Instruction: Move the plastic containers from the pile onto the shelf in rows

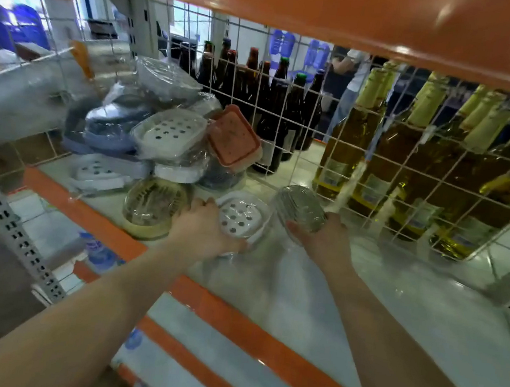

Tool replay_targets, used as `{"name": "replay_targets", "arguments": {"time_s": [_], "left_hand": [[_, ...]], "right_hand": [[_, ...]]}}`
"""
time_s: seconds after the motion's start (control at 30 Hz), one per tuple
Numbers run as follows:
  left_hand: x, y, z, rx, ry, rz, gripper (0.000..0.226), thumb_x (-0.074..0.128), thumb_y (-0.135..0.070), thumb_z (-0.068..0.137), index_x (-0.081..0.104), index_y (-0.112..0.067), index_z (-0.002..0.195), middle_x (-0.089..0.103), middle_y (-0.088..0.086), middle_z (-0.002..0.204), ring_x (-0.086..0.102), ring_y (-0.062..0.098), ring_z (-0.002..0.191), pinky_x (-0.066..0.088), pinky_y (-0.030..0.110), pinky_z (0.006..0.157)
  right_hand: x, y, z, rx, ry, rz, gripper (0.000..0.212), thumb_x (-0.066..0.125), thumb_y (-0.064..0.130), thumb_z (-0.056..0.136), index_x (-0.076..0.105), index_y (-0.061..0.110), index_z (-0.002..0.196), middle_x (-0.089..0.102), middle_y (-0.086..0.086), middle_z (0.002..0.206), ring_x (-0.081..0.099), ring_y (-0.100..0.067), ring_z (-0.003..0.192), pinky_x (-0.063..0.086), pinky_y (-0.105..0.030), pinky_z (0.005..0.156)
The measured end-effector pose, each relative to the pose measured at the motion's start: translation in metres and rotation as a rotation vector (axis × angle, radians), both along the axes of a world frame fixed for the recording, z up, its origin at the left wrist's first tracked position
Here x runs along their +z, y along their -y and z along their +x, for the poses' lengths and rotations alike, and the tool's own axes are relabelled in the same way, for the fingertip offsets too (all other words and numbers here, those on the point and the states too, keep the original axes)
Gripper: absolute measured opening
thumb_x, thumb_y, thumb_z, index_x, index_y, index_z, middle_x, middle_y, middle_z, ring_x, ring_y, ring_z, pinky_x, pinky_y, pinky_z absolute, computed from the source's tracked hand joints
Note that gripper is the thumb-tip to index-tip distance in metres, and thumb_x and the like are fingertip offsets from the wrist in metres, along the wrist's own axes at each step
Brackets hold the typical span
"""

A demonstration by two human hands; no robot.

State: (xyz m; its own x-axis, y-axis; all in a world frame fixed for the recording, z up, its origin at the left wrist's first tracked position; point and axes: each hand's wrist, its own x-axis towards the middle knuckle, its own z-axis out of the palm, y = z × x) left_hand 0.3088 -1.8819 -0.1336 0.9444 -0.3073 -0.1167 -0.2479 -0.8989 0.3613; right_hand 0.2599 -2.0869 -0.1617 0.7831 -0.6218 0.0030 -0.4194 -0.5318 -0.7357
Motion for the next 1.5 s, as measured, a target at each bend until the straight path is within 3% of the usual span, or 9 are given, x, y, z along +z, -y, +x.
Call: {"name": "replay_targets", "arguments": {"time_s": [0.17, 0.3, 0.4, 0.63, 0.77, 0.9, 1.03, 1.27, 1.5], "left_hand": [[0.008, 0.0, -0.038, -0.027, -0.036, -0.052, 0.103, 0.071, -0.067, 0.063, 0.033, -0.006, 0.137, 0.039, 0.014, 0.134, 0.043, 0.032, 0.122, 0.043, 0.039, 0.096], [0.013, 0.003, -0.07, -0.04, -0.021, -0.078, 0.096, 0.071, -0.061, 0.069, 0.034, -0.006, 0.138, 0.039, 0.013, 0.136, 0.042, 0.029, 0.124, 0.041, 0.037, 0.098], [0.013, 0.014, -0.084, -0.041, -0.012, -0.098, 0.097, 0.071, -0.064, 0.066, 0.037, -0.006, 0.136, 0.042, 0.013, 0.135, 0.044, 0.029, 0.122, 0.04, 0.04, 0.101], [0.024, 0.074, -0.133, -0.124, -0.013, -0.234, 0.094, 0.074, -0.063, 0.063, 0.042, -0.005, 0.129, 0.045, 0.016, 0.127, 0.049, 0.033, 0.113, 0.046, 0.042, 0.094], [0.04, 0.127, -0.178, -0.244, 0.016, -0.369, 0.112, 0.061, -0.081, 0.041, 0.05, -0.014, 0.13, 0.056, 0.011, 0.122, 0.056, 0.031, 0.108, 0.05, 0.041, 0.089], [0.052, 0.183, -0.228, -0.354, -0.011, -0.568, 0.083, 0.073, -0.063, 0.064, 0.05, -0.015, 0.127, 0.056, 0.007, 0.122, 0.054, 0.028, 0.109, 0.047, 0.034, 0.085], [0.06, 0.243, -0.285, -0.433, -0.047, -0.68, 0.072, 0.074, -0.055, 0.07, 0.053, -0.014, 0.125, 0.059, 0.006, 0.12, 0.055, 0.021, 0.105, 0.045, 0.028, 0.076], [0.055, 0.336, -0.378, -0.496, 0.003, -0.722, 0.076, 0.075, -0.06, 0.063, 0.053, -0.012, 0.117, 0.057, 0.008, 0.112, 0.057, 0.026, 0.104, 0.05, 0.035, 0.081], [0.067, 0.404, -0.441, -0.501, 0.161, -0.792, 0.088, 0.075, -0.06, 0.062, 0.046, -0.012, 0.13, 0.053, 0.012, 0.125, 0.05, 0.03, 0.115, 0.046, 0.043, 0.093]], "right_hand": [[0.006, -0.004, -0.05, 0.012, 0.032, -0.029, 0.092, 0.064, 0.075, 0.047, 0.059, 0.015, 0.117, 0.064, -0.008, 0.107, 0.064, -0.022, 0.09, 0.052, -0.031, 0.071], [0.016, -0.005, -0.095, -0.041, 0.031, -0.045, 0.088, 0.077, 0.055, 0.063, 0.045, 0.015, 0.134, 0.053, -0.006, 0.124, 0.056, -0.024, 0.109, 0.05, -0.039, 0.091], [0.024, 0.006, -0.131, -0.087, 0.061, -0.095, 0.093, 0.073, 0.065, 0.055, 0.049, 0.015, 0.129, 0.056, -0.008, 0.122, 0.059, -0.025, 0.105, 0.052, -0.038, 0.086], [0.05, 0.047, -0.228, -0.296, 0.105, -0.171, 0.091, 0.074, 0.057, 0.069, 0.035, 0.017, 0.14, 0.043, -0.008, 0.133, 0.051, -0.027, 0.116, 0.05, -0.04, 0.091], [0.066, 0.076, -0.293, -0.439, 0.206, -0.28, 0.085, 0.076, 0.046, 0.073, 0.034, 0.014, 0.139, 0.044, -0.013, 0.13, 0.049, -0.029, 0.113, 0.043, -0.032, 0.082], [0.076, 0.11, -0.356, -0.592, 0.299, -0.362, 0.089, 0.076, 0.044, 0.073, 0.032, 0.013, 0.143, 0.041, -0.014, 0.134, 0.043, -0.029, 0.122, 0.042, -0.036, 0.094], [0.085, 0.148, -0.421, -0.667, 0.376, -0.334, 0.09, 0.073, 0.045, 0.077, 0.024, 0.014, 0.147, 0.032, -0.012, 0.141, 0.04, -0.028, 0.127, 0.038, -0.034, 0.098], [0.09, 0.219, -0.516, -0.704, 0.332, -0.425, 0.09, 0.074, 0.039, 0.078, 0.023, 0.013, 0.148, 0.033, -0.013, 0.141, 0.036, -0.028, 0.13, 0.037, -0.035, 0.101], [0.097, 0.285, -0.575, -0.717, 0.341, -0.482, 0.09, 0.072, 0.042, 0.079, 0.023, 0.012, 0.148, 0.033, -0.014, 0.142, 0.035, -0.029, 0.131, 0.036, -0.036, 0.102]]}}
